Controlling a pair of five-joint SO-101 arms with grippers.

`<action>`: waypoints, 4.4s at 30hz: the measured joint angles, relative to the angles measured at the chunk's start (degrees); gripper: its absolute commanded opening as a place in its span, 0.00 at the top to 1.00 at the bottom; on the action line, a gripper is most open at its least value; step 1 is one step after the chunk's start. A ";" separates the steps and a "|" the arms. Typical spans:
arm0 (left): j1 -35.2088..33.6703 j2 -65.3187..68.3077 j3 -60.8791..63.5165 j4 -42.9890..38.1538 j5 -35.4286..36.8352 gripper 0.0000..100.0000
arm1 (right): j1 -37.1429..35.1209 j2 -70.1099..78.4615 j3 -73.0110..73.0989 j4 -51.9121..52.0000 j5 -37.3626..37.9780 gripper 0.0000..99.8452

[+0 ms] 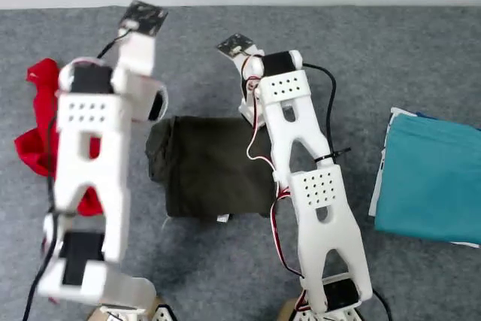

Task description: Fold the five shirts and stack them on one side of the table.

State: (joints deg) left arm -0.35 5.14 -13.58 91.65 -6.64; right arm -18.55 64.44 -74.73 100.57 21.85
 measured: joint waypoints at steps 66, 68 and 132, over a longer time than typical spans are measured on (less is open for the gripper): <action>-0.44 14.15 4.75 4.48 -3.16 0.82 | 6.33 -30.15 24.44 0.09 -7.38 0.99; 0.26 14.68 4.75 4.04 -2.99 0.82 | 6.33 -30.24 24.88 0.09 -7.38 0.99; 4.57 32.97 -9.49 7.12 -2.11 0.88 | 8.44 -30.24 25.05 0.09 -7.38 0.99</action>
State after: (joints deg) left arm 4.22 38.11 -23.08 98.77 -8.75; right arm -10.11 34.20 -49.67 100.66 14.46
